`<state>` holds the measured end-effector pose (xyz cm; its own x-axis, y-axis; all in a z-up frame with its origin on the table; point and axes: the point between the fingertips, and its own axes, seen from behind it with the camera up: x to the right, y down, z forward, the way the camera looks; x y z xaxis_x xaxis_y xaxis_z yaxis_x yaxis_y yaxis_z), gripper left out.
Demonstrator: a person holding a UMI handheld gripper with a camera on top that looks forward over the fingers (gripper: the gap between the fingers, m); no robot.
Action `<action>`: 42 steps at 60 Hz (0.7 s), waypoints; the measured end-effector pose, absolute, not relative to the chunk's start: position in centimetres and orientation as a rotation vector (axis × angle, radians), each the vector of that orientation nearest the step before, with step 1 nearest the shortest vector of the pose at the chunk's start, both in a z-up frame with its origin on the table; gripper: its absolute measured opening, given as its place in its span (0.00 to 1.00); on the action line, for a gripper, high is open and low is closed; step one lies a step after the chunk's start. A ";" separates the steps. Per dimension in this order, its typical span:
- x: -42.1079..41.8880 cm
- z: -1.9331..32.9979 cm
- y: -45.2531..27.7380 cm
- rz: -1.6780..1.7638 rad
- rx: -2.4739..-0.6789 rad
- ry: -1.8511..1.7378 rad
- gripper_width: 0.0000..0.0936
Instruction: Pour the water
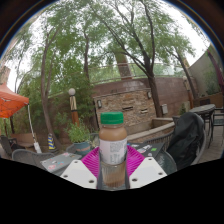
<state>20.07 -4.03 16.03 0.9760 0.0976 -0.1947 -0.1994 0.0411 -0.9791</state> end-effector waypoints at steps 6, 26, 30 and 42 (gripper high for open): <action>22.1 12.6 -2.5 0.176 -1.577 0.092 0.34; 24.4 5.0 0.7 0.074 -1.688 -0.079 0.34; 23.3 4.3 0.2 0.063 -1.749 -0.071 0.34; 24.2 4.3 0.4 0.105 -1.756 -0.030 0.34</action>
<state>24.19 0.39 4.30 0.9954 0.0788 -0.0540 -0.0384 -0.1869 -0.9816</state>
